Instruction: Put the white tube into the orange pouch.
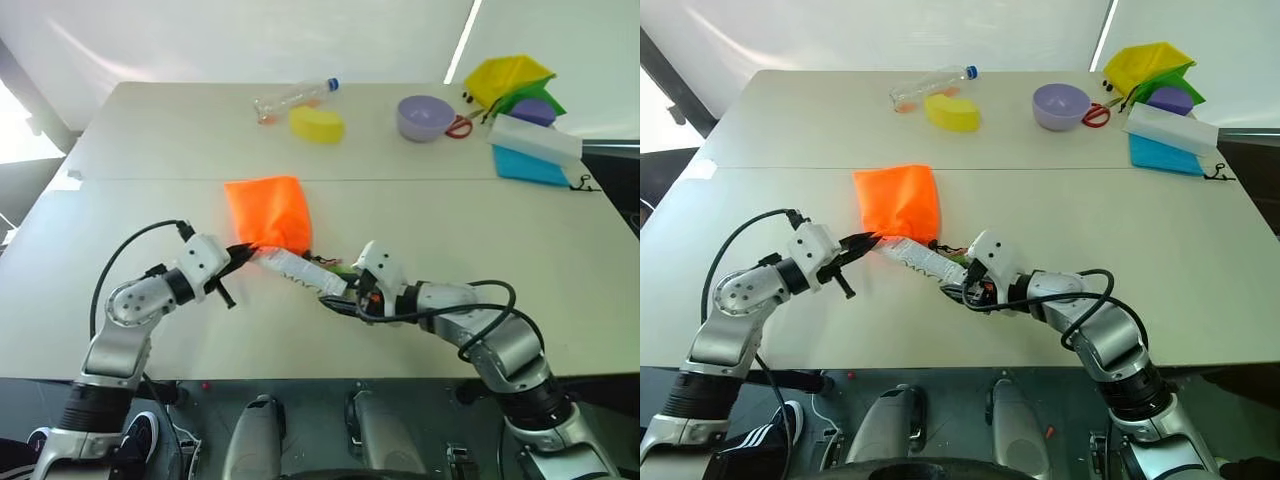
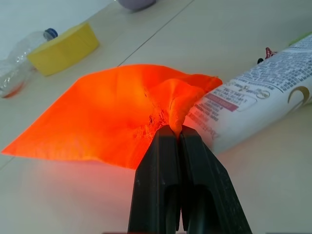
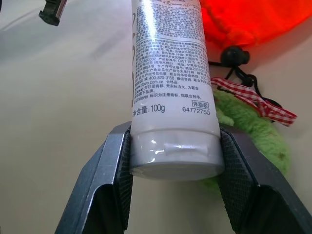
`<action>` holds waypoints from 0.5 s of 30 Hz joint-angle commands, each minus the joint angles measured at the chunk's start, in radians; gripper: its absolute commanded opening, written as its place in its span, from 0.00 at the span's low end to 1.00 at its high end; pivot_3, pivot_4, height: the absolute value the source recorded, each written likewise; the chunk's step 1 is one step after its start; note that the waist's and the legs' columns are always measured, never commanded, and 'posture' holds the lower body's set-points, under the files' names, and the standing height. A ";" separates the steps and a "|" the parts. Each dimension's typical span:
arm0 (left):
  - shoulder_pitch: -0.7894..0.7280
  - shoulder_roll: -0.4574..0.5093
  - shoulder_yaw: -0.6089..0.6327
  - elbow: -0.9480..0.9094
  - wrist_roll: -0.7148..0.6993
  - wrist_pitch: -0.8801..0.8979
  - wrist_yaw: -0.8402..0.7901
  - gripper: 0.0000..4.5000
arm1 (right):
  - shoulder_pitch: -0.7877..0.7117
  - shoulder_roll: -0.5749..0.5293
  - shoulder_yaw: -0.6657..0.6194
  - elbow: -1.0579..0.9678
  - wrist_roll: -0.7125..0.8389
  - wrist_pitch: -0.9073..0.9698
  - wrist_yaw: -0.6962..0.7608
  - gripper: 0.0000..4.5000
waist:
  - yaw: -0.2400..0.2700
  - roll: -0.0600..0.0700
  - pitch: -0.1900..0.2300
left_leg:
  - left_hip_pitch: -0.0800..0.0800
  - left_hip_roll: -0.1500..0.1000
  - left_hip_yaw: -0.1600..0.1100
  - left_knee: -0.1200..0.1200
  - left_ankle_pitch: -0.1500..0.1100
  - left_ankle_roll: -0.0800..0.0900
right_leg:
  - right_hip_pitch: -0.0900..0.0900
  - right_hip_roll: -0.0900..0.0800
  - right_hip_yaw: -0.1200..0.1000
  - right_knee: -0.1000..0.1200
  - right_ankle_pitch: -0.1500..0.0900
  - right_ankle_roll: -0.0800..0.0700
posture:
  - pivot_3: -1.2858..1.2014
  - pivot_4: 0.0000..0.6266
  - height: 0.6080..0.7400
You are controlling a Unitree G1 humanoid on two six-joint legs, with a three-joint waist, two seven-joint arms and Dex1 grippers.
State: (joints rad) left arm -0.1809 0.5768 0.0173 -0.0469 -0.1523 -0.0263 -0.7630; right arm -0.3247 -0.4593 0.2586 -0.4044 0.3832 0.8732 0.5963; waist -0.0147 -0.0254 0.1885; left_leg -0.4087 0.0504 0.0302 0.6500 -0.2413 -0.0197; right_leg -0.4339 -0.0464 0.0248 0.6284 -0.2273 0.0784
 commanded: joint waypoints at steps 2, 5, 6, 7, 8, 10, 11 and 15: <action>-0.006 -0.003 0.007 -0.048 -0.028 0.017 -0.003 0.00 | -0.027 0.066 -0.013 -0.022 -0.002 0.013 -0.062 0.40 | -0.003 0.000 0.000 | 0.000 0.000 0.000 0.000 0.000 0.000 | 0.000 0.000 0.000 0.000 0.000 0.000 | 0.52 0.24 1.00; -0.003 -0.002 0.002 -0.052 -0.025 0.020 -0.004 0.00 | -0.035 0.113 0.016 -0.015 -0.033 0.020 -0.114 0.40 | -0.003 0.000 0.000 | 0.000 0.000 0.000 -0.001 0.000 0.000 | -0.001 0.001 0.000 0.000 0.000 0.000 | 0.52 0.24 1.00; -0.002 -0.001 0.002 -0.053 -0.025 0.021 -0.005 0.00 | -0.038 0.121 0.023 -0.012 -0.049 0.022 -0.129 0.40 | -0.002 0.000 0.000 | 0.000 0.000 0.000 -0.001 0.000 0.000 | -0.001 0.001 0.000 0.000 0.000 0.000 | 0.52 0.24 1.00; 0.000 -0.002 0.002 -0.056 -0.025 0.023 -0.005 0.00 | -0.041 0.126 0.030 -0.007 -0.065 0.020 -0.144 0.40 | -0.002 0.000 0.000 | 0.000 0.000 0.000 -0.001 0.000 0.000 | -0.001 0.000 0.000 0.000 0.000 0.000 | 0.52 0.24 1.00; 0.001 -0.002 0.002 -0.059 -0.027 0.025 -0.005 0.00 | -0.044 0.124 0.042 -0.006 -0.081 0.017 -0.150 0.40 | -0.002 0.000 0.000 | 0.000 0.000 0.000 -0.001 0.000 0.000 | -0.001 0.000 0.000 0.000 0.000 0.000 | 0.52 0.24 1.00; 0.007 -0.001 0.002 -0.067 -0.028 0.026 -0.006 0.00 | -0.046 0.117 0.062 -0.004 -0.111 0.022 -0.169 0.40 | -0.002 0.000 0.000 | 0.000 0.000 0.000 0.000 0.000 0.000 | -0.001 0.000 0.000 0.000 0.000 0.000 | 0.52 0.24 1.00; 0.010 -0.002 0.002 -0.069 -0.029 0.026 -0.006 0.00 | -0.048 0.118 0.067 0.000 -0.128 0.021 -0.182 0.40 | -0.001 0.000 0.000 | 0.000 0.000 0.001 0.000 0.000 0.000 | -0.001 0.000 0.000 0.000 0.000 0.000 | 0.52 0.24 1.00; 0.026 -0.004 0.002 -0.081 -0.030 0.028 -0.007 0.00 | -0.077 0.150 0.076 0.018 -0.160 0.013 -0.212 0.40 | -0.003 0.000 0.000 | 0.000 0.000 0.000 0.000 0.000 0.000 | -0.001 0.000 0.000 0.000 0.000 0.000 | 0.52 0.24 1.00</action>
State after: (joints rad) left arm -0.1584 0.5728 0.0144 -0.0858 -0.1660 0.0111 -0.7664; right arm -0.3750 -0.3171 0.3341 -0.3747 0.2400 0.9074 0.3969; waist -0.0174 -0.0253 0.1885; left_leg -0.4090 0.0503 0.0305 0.6496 -0.2413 -0.0197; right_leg -0.4347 -0.0465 0.0250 0.6287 -0.2272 0.0784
